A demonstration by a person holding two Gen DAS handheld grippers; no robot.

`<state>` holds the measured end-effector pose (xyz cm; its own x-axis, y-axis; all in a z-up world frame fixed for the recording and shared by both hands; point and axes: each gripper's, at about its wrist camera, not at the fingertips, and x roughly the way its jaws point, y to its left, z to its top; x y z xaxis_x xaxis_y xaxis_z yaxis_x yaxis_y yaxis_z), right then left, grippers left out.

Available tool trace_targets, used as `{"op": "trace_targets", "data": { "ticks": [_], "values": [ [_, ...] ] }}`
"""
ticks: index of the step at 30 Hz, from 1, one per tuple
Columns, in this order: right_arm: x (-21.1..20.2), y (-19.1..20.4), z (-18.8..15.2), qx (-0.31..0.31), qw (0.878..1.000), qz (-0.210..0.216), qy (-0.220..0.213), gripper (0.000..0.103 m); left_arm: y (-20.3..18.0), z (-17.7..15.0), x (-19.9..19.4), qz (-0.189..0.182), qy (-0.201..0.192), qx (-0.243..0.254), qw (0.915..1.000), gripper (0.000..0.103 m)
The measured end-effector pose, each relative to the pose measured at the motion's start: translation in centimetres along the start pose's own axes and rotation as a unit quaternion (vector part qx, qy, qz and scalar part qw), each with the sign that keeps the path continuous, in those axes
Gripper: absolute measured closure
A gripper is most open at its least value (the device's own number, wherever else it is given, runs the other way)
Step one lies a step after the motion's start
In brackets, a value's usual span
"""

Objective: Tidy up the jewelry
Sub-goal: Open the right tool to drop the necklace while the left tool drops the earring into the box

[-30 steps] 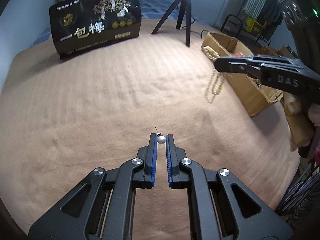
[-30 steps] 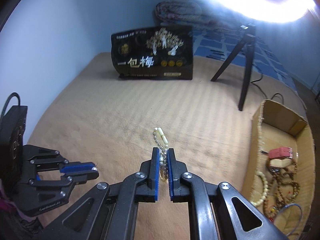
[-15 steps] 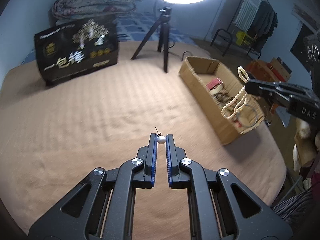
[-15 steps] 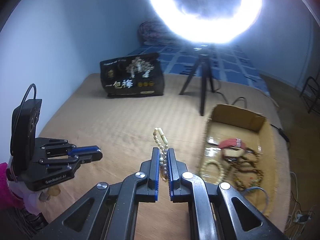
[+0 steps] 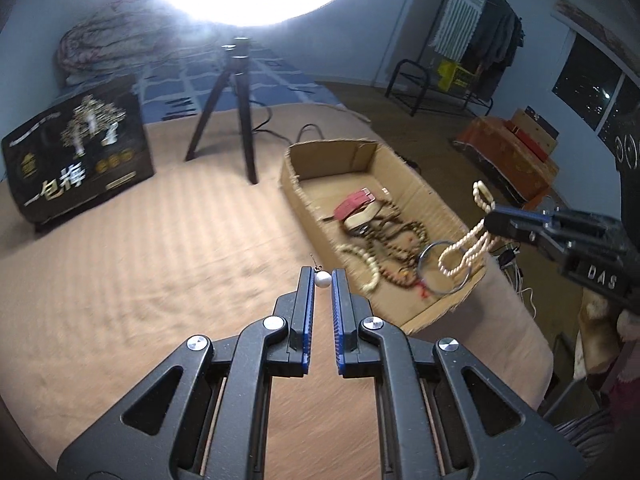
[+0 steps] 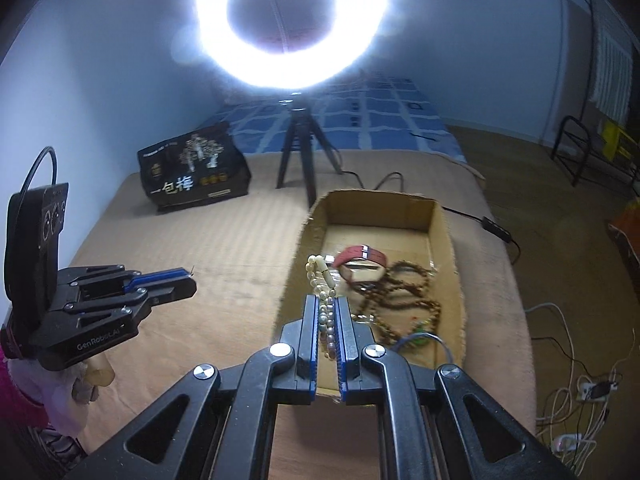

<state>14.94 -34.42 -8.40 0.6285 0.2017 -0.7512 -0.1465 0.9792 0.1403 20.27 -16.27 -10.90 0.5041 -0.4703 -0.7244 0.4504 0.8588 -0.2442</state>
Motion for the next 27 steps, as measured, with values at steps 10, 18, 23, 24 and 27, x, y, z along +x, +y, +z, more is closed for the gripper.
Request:
{"op": "trace_targets", "data": {
  "ticks": [10, 18, 23, 24, 27],
  "values": [
    [0.5, -2.5, -0.7, 0.023, 1.000, -0.007, 0.006, 0.098, -2.5, 2.6, 3.6, -0.009, 0.008, 0.004, 0.9999, 0.096],
    [1.5, -2.8, -1.0, 0.022, 0.999, -0.013, 0.019, 0.098, -3.5, 3.7, 6.2, -0.004, 0.014, 0.007, 0.9999, 0.096],
    [2.2, -3.2, -1.0, 0.028, 0.999, -0.015, 0.024, 0.098, -3.8, 4.3, 7.5, -0.003, 0.017, 0.005, 0.9998, 0.096],
    [2.3, -3.3, -1.0, 0.029, 0.999, -0.015, 0.025, 0.098, -3.8, 4.4, 7.8, -0.003, 0.019, 0.004, 0.9998, 0.096],
    [2.4, -3.5, -1.1, 0.032, 0.999, -0.015, 0.026, 0.098, -3.7, 4.6, 8.3, -0.002, 0.022, 0.001, 0.9997, 0.096]
  ]
}}
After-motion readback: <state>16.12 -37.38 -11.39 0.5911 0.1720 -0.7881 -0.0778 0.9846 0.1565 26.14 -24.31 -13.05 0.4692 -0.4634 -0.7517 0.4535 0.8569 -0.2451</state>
